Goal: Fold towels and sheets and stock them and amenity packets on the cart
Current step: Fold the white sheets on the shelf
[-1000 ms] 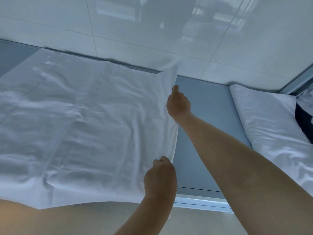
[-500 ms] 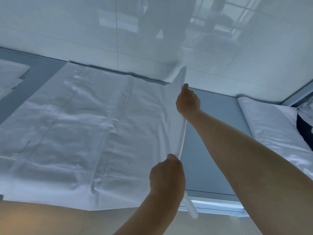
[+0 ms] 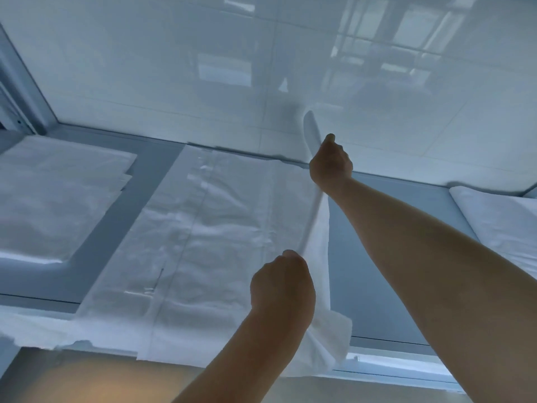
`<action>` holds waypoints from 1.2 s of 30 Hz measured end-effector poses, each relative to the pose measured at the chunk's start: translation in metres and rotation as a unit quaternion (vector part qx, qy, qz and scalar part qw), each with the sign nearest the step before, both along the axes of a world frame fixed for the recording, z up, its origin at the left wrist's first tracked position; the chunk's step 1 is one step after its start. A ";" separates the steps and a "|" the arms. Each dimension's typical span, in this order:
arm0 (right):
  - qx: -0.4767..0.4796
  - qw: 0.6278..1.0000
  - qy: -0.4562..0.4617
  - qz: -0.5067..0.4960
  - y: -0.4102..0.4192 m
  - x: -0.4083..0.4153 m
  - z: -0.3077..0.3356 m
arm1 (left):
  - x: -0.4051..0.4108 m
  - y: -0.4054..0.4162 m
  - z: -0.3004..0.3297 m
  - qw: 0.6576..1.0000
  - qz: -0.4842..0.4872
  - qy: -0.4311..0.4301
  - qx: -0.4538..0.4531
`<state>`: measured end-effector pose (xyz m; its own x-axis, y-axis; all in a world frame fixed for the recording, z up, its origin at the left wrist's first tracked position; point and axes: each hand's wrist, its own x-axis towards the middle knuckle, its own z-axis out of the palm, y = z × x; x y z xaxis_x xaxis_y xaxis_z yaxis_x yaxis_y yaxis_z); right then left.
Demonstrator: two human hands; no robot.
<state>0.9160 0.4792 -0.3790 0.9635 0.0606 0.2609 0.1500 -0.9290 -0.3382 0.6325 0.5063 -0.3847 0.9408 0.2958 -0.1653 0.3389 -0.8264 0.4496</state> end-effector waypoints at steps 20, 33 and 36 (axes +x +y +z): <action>-0.056 0.979 0.114 0.162 0.304 -0.130 -0.080 | -0.108 0.336 -0.084 0.968 0.164 0.188 -0.023; -0.095 0.964 0.093 0.232 0.173 -0.153 -0.206 | -0.103 0.317 -0.147 0.972 0.214 0.093 0.029; -0.086 0.964 0.084 0.237 0.172 -0.149 -0.209 | -0.107 0.315 -0.147 0.976 0.210 0.045 0.026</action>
